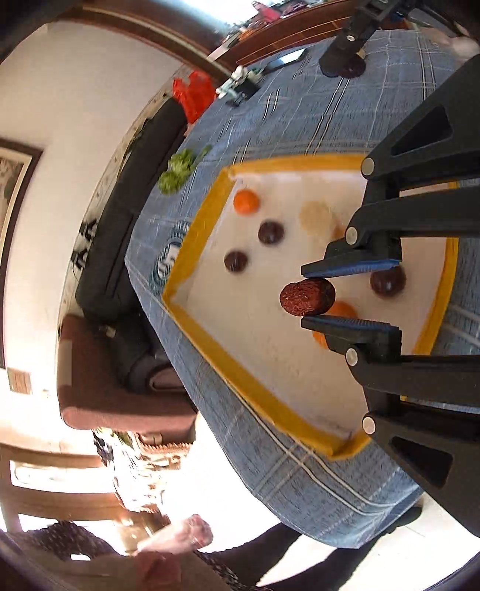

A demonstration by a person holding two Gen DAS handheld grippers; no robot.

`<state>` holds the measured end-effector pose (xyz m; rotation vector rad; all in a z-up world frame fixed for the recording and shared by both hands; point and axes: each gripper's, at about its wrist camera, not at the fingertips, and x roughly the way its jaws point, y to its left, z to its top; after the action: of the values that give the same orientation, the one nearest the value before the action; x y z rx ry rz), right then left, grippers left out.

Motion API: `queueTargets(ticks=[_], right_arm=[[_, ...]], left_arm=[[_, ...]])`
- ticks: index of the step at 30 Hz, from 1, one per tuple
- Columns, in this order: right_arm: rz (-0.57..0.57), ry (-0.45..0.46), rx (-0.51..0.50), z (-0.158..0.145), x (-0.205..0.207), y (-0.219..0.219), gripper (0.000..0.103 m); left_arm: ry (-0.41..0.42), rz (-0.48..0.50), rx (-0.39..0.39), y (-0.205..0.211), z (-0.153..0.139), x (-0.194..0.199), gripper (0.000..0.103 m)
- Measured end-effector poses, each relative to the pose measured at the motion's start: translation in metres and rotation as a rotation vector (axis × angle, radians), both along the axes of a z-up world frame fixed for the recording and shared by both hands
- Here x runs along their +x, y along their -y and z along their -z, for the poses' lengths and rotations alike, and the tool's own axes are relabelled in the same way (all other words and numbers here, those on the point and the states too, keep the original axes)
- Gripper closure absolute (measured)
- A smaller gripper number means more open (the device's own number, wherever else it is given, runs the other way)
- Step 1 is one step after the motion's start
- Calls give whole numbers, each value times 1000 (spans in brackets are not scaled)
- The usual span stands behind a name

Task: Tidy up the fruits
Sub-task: 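Carry the date and plum into the tray and open both grippers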

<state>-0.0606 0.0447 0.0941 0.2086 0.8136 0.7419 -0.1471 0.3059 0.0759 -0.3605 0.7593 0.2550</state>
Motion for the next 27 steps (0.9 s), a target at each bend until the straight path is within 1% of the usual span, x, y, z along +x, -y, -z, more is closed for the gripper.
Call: queueTargets(ticks=[2,5,8,11,16,18,20,23,25,27], right_arm=[[-48,-8,-38,9,-1,-30,74],[-100,-10,-92,21,-6,-63,74],[-126,4,-154,34,-11,-85,74],[-135,5,-201,46,-13,-97,74],[-154,-5,-224,58,-11,-108,74],[-148,4,-232,55,-8,-110,74],[-130,18,-267,53,-1,-117,74],[-115,34,-298,45,15,-134,74],[-96,61,-303,35,32,-145,74],[-68,65,-279,24,44,-141,74]], left_arm=[[-13,-14,-14,-9,7,-2,83],[-33,-22,-21,-16,16,-1,83],[-49,-25,-17,-19,22,-1,83],[-58,-21,-10,-19,26,1,83],[-54,-25,1,-19,25,3,83],[-52,-28,7,-20,24,4,83],[-51,-33,21,-20,24,2,83],[-44,-32,25,-19,21,1,83],[-41,-31,18,-21,19,0,83],[-37,-30,14,-22,18,-3,83]])
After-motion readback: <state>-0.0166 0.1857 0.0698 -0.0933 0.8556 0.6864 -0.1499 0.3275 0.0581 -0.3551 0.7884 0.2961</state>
